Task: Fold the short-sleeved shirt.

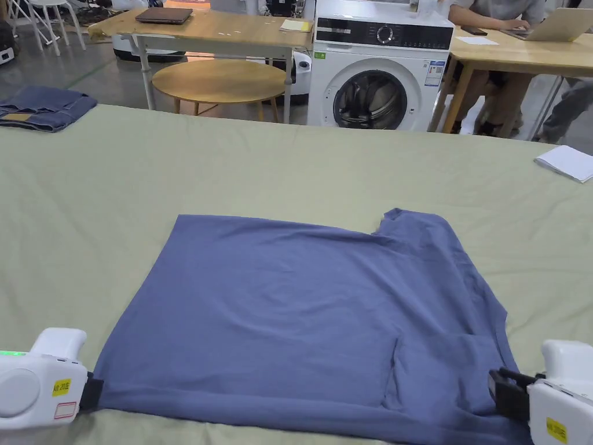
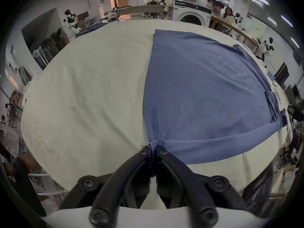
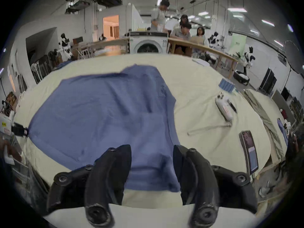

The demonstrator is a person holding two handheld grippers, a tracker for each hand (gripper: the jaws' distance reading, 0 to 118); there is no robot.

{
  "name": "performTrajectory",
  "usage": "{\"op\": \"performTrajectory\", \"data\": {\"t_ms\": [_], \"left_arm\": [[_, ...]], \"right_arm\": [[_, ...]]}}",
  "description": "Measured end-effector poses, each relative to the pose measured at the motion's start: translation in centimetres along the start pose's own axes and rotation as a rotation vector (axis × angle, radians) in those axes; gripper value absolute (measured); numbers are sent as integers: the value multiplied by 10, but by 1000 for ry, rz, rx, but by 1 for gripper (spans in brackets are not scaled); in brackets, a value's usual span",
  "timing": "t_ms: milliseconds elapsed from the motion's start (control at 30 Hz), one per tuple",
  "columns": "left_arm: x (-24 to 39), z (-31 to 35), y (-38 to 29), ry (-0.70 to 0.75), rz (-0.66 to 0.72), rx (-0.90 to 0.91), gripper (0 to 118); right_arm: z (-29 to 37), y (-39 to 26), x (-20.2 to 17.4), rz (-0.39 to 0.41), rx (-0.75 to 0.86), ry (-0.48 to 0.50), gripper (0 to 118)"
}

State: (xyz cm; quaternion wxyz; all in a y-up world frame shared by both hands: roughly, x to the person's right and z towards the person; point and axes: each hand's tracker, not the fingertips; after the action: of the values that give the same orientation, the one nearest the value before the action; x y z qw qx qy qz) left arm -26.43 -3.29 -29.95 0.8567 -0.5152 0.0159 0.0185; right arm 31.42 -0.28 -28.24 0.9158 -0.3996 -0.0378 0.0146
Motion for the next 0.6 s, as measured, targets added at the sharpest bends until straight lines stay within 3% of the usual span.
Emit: {"op": "performTrajectory", "data": {"t_ms": [67,233,333,367,400,433,533,600], "left_arm": [[1,1,-2,-1,3,7,0],[-1,0,-4,-11,20,11,0],[-1,0,-5,-12,20,14,0],[-2,0,-5,-14,22,16,0],[-2,0,-6,-15,23,18,0],[-2,1,-6,-17,24,22,0],[-2,5,-8,-18,25,41,0],[0,14,-7,-23,34,65,0]], "right_arm": [[-8,-10,9,33,-72,9,55],[-35,-39,17,21,-222,34,55],[-39,-46,18,-3,-178,46,49],[-36,-45,19,-14,-175,55,39],[-33,-43,20,-32,-166,92,16],[-32,-42,22,-65,-161,159,7],[-25,-40,15,5,-136,95,6],[-16,-36,15,-12,-135,105,6]]}}
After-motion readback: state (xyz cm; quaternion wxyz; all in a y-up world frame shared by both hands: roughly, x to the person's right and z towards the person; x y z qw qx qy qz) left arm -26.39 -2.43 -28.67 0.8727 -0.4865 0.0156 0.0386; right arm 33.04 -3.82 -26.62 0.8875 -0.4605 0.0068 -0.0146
